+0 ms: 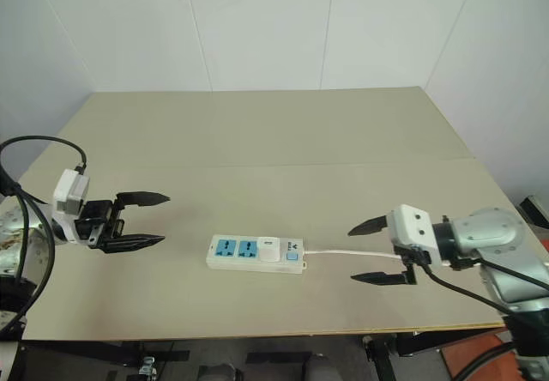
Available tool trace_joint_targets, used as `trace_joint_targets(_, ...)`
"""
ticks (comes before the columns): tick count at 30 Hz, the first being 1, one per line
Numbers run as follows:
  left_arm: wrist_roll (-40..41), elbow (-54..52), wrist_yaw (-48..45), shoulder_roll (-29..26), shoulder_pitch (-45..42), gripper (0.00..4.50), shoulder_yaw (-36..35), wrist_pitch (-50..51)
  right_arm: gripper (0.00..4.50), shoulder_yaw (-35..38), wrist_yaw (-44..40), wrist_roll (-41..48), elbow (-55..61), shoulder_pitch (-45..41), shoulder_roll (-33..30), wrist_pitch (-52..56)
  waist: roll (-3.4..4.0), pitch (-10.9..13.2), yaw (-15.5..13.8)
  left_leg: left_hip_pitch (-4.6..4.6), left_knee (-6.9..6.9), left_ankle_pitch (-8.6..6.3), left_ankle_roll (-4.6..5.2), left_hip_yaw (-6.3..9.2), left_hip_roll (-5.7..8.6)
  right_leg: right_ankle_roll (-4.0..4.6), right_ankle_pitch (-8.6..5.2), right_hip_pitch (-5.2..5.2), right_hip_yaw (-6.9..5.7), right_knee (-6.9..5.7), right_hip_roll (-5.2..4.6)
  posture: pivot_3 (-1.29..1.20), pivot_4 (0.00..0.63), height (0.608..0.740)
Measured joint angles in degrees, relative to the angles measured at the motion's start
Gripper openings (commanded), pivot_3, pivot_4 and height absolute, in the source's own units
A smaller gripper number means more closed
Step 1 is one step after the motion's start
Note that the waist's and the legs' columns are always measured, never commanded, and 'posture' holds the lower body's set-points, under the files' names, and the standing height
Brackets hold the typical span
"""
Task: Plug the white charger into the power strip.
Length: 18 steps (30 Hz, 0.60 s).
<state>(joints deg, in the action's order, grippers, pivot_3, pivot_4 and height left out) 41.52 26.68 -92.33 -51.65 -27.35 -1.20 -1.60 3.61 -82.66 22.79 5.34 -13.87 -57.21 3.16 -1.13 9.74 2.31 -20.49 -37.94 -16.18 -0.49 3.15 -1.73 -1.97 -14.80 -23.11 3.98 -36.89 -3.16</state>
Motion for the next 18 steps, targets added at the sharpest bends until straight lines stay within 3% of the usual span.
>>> trace_joint_targets(18,-4.56,1.68,0.0,5.08,-2.42,4.5,0.05,-1.35,4.45,6.77,3.26,0.92,4.2,7.58,-1.77,0.46,-0.02,0.01,-0.21,-0.01,0.0,0.0,0.0,0.0,0.01,0.0,0.0,0.0,0.0,0.0,0.0,0.0,0.15,0.74)
